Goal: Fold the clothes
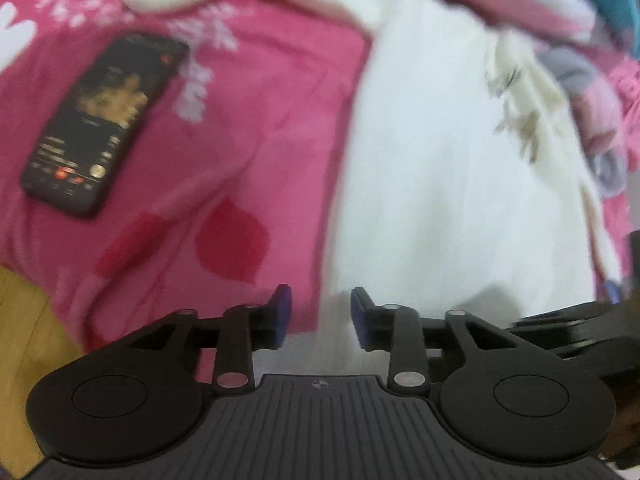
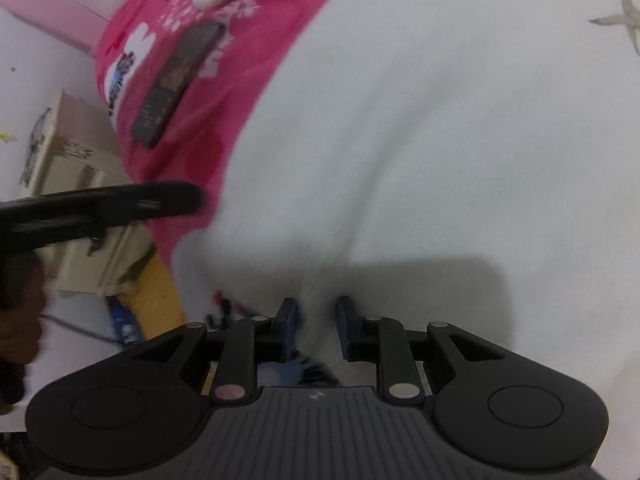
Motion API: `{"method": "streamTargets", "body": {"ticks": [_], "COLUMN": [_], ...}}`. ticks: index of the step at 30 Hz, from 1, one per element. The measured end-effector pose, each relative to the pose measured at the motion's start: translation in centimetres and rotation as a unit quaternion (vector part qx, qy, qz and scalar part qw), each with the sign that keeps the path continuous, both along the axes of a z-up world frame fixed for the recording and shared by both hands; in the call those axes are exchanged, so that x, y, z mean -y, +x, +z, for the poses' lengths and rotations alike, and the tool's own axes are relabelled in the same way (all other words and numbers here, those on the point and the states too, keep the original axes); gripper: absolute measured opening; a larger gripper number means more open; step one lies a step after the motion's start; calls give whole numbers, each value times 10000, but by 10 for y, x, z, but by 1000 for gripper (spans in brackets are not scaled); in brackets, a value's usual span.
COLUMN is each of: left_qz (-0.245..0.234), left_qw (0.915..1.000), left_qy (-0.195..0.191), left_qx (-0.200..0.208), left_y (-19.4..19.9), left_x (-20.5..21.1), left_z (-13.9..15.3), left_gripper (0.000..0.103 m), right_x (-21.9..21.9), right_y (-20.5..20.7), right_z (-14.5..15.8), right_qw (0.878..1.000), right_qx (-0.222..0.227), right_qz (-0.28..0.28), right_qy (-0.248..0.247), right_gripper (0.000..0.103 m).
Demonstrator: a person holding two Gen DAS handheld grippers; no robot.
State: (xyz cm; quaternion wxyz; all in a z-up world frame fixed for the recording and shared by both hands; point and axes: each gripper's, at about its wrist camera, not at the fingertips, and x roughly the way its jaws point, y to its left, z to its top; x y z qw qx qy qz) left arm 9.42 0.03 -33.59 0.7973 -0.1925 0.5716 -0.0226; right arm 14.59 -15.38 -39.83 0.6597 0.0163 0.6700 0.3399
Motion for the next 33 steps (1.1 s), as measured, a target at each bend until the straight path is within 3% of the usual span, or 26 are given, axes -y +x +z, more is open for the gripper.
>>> {"method": "streamTargets", "body": {"ticks": [2, 6, 8, 12, 15, 18, 21, 26, 29, 33], "left_qz": [-59, -117, -146, -137, 162, 181, 31, -225, -530, -1043], "left_qw": [9999, 9998, 9998, 9999, 9998, 9997, 9996, 9992, 9983, 9943], "left_qy": [-59, -93, -96, -40, 13, -150, -234, -226, -111, 28], "left_qx": [-139, -99, -60, 41, 141, -62, -167, -226, -192, -220], "left_y": [5, 1, -1, -6, -14, -21, -15, -6, -4, 5], "left_x": [1, 3, 5, 7, -6, -20, -19, -13, -9, -7], "left_z": [-10, -15, -15, -12, 1, -9, -18, -21, -20, -11], "left_gripper": [39, 35, 12, 6, 6, 6, 6, 8, 12, 25], "right_x": [11, 28, 28, -1, -26, -35, -38, -68, -82, -55], "right_y": [10, 57, 87, 140, 160, 160, 164, 192, 217, 206], "right_z": [10, 37, 47, 50, 48, 45, 30, 9, -27, -9], "right_qw": [9990, 9935, 9887, 9819, 9788, 9784, 9777, 9702, 9701, 9593], "right_qx": [-204, 349, 737, 1425, 1710, 1764, 1664, 1926, 1772, 1533], "right_qz": [-336, -1020, -1225, -1167, -1055, -1042, -1280, -1468, -1656, -2327], "right_qy": [196, 374, 441, 442, 387, 284, 16, 44, 2, 463], "right_gripper": [23, 23, 23, 23, 23, 23, 23, 23, 23, 23]}}
